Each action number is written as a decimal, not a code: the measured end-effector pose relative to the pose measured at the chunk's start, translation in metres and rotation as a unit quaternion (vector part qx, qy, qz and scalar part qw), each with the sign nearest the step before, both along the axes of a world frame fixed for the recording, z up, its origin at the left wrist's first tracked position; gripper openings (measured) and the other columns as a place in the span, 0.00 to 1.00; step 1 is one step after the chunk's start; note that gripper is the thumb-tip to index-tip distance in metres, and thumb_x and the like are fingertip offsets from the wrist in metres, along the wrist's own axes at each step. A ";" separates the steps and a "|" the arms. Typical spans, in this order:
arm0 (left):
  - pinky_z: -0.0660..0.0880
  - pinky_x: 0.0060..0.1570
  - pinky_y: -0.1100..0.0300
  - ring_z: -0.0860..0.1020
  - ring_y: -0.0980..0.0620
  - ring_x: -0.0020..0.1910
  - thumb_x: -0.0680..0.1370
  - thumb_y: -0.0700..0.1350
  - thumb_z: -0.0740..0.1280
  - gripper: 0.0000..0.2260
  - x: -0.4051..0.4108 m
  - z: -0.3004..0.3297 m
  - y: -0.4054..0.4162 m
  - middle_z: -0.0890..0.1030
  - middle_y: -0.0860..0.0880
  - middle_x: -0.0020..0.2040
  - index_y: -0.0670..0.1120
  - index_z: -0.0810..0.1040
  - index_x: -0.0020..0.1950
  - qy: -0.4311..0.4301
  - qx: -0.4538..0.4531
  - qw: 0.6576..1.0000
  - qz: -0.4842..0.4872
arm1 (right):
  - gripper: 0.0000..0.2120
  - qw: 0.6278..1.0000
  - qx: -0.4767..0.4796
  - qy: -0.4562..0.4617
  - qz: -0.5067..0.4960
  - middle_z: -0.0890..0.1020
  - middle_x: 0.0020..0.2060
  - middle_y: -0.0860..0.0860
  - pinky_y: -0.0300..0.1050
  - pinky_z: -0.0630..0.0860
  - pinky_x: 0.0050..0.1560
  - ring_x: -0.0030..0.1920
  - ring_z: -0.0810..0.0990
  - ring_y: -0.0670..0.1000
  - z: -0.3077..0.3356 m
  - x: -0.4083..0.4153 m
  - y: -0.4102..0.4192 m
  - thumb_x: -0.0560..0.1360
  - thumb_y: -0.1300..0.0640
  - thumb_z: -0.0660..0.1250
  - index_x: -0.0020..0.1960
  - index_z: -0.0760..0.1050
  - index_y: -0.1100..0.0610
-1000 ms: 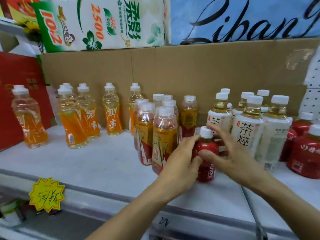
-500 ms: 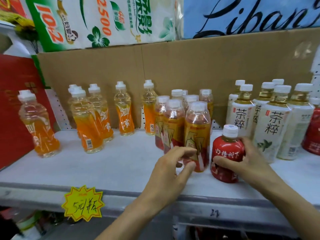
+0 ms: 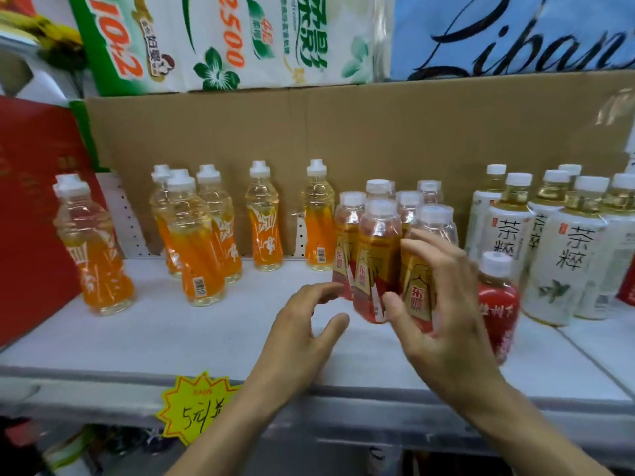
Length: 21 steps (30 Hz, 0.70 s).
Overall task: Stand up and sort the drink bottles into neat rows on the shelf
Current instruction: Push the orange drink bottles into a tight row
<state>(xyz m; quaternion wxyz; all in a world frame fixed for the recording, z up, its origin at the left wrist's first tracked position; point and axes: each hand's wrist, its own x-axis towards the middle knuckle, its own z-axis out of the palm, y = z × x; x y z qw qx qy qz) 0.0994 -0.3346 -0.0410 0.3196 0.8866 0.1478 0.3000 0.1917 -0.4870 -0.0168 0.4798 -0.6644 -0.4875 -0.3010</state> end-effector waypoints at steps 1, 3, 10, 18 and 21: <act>0.68 0.65 0.66 0.71 0.63 0.63 0.79 0.51 0.67 0.19 -0.002 0.002 0.007 0.72 0.61 0.68 0.61 0.68 0.69 -0.005 -0.006 1.000 0.018 | 0.26 0.999 -0.021 0.006 0.031 0.66 0.69 0.49 0.35 0.62 0.71 0.71 0.63 0.45 0.003 -0.002 0.014 0.75 0.50 0.65 0.71 0.64 0.53; 0.67 0.68 0.61 0.68 0.60 0.68 0.78 0.51 0.68 0.23 -0.009 0.003 0.025 0.69 0.58 0.72 0.59 0.66 0.72 -0.031 -0.009 0.998 0.057 | 0.26 0.993 -0.062 0.046 0.086 0.65 0.69 0.46 0.40 0.66 0.71 0.71 0.63 0.43 0.008 -0.002 0.043 0.76 0.51 0.67 0.71 0.63 0.51; 0.58 0.75 0.46 0.55 0.44 0.76 0.72 0.49 0.76 0.46 -0.023 0.010 0.128 0.54 0.47 0.77 0.48 0.48 0.80 -0.113 -0.083 0.950 0.280 | 0.40 0.947 -0.153 0.269 0.091 0.51 0.77 0.47 0.53 0.61 0.74 0.76 0.57 0.51 0.028 0.021 0.154 0.77 0.51 0.69 0.78 0.46 0.51; 0.58 0.74 0.38 0.56 0.42 0.78 0.73 0.44 0.76 0.50 -0.009 0.014 0.217 0.54 0.47 0.79 0.51 0.39 0.79 -0.065 -0.127 0.968 0.204 | 0.51 0.880 -0.121 0.457 -0.046 0.39 0.79 0.53 0.57 0.49 0.75 0.78 0.44 0.59 0.030 0.085 0.256 0.76 0.55 0.69 0.77 0.29 0.56; 0.64 0.71 0.38 0.64 0.43 0.75 0.76 0.41 0.72 0.45 -0.010 0.012 0.236 0.62 0.49 0.76 0.54 0.41 0.78 -0.037 -0.163 0.972 0.163 | 0.51 0.854 -0.101 0.505 -0.081 0.48 0.79 0.56 0.62 0.53 0.75 0.78 0.49 0.62 0.017 0.106 0.271 0.74 0.53 0.72 0.78 0.35 0.54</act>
